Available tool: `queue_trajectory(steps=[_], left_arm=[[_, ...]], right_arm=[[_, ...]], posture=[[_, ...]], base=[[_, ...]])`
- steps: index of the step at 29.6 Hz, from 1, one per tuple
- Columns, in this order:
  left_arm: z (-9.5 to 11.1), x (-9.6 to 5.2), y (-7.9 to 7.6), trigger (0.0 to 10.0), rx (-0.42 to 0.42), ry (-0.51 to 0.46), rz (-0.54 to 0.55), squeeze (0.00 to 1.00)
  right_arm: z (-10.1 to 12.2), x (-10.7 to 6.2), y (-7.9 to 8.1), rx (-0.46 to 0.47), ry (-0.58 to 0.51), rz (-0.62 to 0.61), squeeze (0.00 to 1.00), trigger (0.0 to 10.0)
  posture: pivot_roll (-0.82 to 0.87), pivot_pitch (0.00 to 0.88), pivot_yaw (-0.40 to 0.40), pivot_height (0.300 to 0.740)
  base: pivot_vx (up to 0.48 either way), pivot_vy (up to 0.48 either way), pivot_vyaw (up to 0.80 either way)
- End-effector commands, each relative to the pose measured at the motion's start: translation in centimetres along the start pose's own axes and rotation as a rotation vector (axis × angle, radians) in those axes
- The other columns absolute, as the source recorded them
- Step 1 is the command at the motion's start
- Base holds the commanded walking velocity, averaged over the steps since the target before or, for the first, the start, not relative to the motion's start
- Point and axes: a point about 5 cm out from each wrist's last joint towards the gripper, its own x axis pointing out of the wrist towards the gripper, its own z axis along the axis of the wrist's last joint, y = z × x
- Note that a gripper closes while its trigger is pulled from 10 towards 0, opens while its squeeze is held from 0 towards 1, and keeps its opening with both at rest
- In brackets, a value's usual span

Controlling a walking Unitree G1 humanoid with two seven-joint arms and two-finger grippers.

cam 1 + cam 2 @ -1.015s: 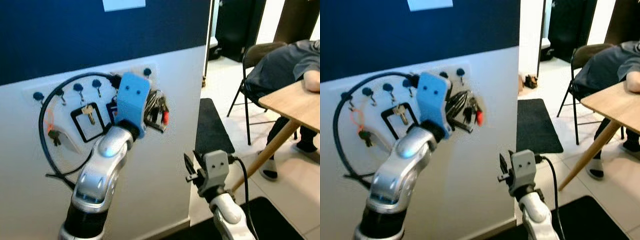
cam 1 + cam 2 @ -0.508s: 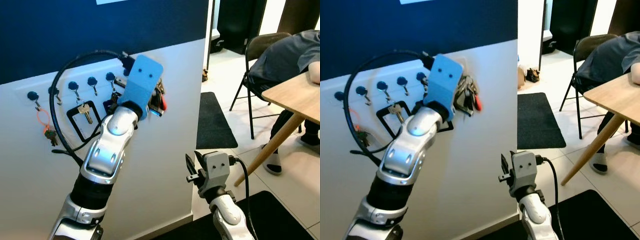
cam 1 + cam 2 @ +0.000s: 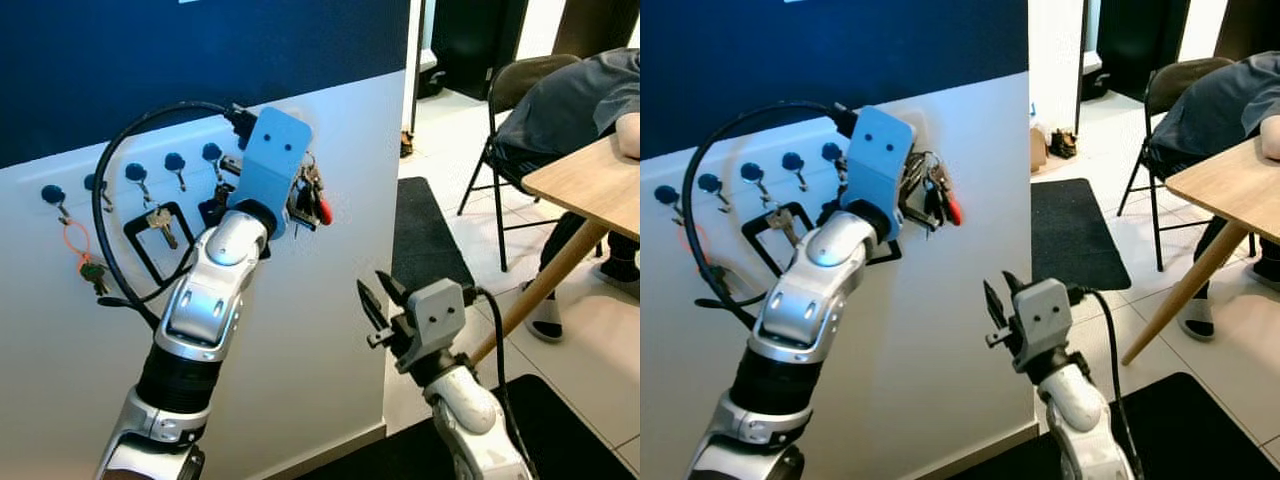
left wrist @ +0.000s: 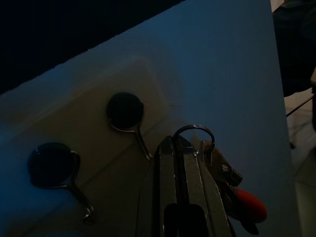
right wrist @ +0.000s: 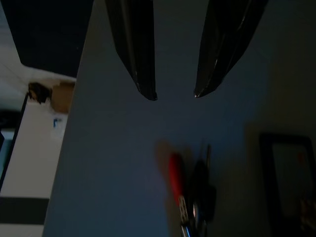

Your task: Hang keys on a hook

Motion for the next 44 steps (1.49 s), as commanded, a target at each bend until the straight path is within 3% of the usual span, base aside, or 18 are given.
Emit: queue_trajectory(steps=[1, 7, 12, 22, 27, 34, 39, 44], left_arm=[[0.4, -0.4, 2.4, 10.0, -0.041, -0.016, 0.084, 0.0], [1.1, -0.8, 3.2, 10.0, -0.069, -0.05, 0.073, 0.0], [0.8, -1.6, 4.4, 10.0, -0.032, -0.037, 0.095, 0.0], [1.6, -2.5, 4.8, 10.0, -0.063, -0.084, 0.047, 0.0], [1.0, -2.2, 5.4, 10.0, 0.01, -0.05, 0.098, 0.0], [0.6, -1.8, 4.7, 10.0, 0.075, -0.023, 0.071, 0.0], [0.9, -2.1, 3.5, 10.0, 0.036, -0.045, -0.02, 0.0], [0.9, -2.1, 3.3, 10.0, 0.026, -0.049, -0.026, 0.0]], right_arm=[[0.1, 0.2, 0.6, 0.008, 0.002, 0.029, 0.0, 10.0], [-0.1, 0.0, 0.5, 0.013, 0.019, 0.024, 0.0, 10.0], [-0.2, -0.2, 0.3, 0.019, 0.037, 0.002, 0.0, 10.0], [-0.3, -0.3, 0.1, 0.02, 0.047, -0.011, 0.0, 10.0], [-0.4, -0.3, 0.1, 0.021, 0.049, -0.013, 0.0, 10.0], [-0.3, -0.1, 0.1, 0.02, 0.045, -0.012, 0.0, 10.0], [-0.4, -0.3, 0.1, 0.018, 0.05, -0.018, 0.0, 10.0], [-0.4, -0.3, 0.1, 0.019, 0.051, -0.02, 0.0, 10.0]], posture=[[0.04, 0.169, 0.142, 0.74], [0.04, 0.167, 0.141, 0.74], [0.04, 0.166, 0.147, 0.74], [0.03, 0.158, 0.151, 0.74], [0.03, 0.152, 0.151, 0.74], [0.03, 0.154, 0.153, 0.74], [0.03, 0.158, 0.155, 0.74], [0.03, 0.158, 0.156, 0.74]], base=[[0.0, 0.0, 0.0], [0.0, 0.0, 0.0], [0.0, 0.0, 0.0], [0.0, 0.0, 0.0], [0.0, 0.0, 0.0], [0.0, 0.0, 0.0], [0.0, 0.0, 0.0], [0.0, 0.0, 0.0]])
